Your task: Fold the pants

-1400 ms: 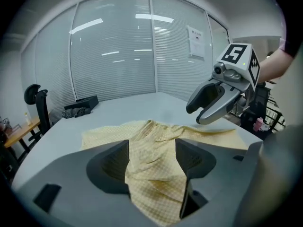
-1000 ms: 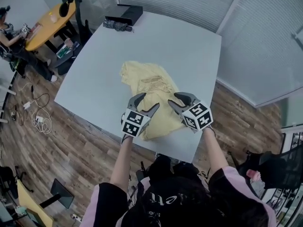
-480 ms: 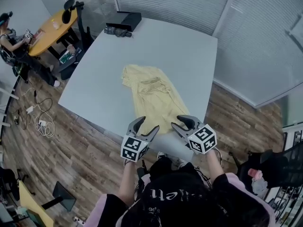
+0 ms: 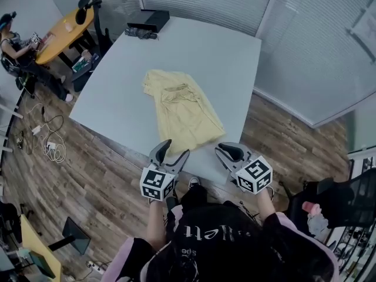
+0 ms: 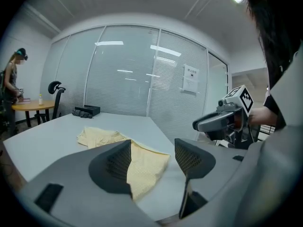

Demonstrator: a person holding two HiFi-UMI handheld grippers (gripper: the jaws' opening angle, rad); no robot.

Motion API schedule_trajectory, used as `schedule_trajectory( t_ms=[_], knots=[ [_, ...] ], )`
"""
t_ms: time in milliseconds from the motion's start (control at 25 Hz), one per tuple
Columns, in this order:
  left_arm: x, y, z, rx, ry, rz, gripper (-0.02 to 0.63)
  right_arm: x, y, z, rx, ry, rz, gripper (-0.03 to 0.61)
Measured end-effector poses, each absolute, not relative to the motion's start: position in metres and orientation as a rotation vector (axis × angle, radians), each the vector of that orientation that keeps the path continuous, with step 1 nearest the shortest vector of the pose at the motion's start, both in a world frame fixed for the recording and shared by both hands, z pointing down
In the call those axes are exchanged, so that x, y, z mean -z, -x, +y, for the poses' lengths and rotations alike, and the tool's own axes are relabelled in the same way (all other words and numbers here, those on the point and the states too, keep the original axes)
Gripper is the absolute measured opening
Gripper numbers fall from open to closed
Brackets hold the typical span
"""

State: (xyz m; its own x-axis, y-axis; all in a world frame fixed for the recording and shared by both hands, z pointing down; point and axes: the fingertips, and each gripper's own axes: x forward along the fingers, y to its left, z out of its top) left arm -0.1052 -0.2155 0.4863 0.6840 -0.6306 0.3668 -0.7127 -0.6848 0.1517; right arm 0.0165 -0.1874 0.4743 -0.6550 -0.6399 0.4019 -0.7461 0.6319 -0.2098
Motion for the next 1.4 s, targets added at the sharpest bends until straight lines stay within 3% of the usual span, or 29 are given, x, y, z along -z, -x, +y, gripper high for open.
schedule_trajectory(
  t_ms=[600,920,1400],
  knots=[
    [-0.476,0.025,-0.072,-0.477,-2.652,-1.044,0.250,-0.468,-0.072,-0.051,-0.508,-1.095,-2.616,0.034],
    [-0.454,0.004,0.007,-0.417,-2.658,-1.088,0.133,-0.468,-0.081,0.022,-0.503,-1.005,-2.667,0.034],
    [-0.439,0.010,0.057,-0.415,-2.630,-1.152,0.060,-0.455,-0.067,0.057,-0.479,-0.894,-2.724,0.032]
  ],
)
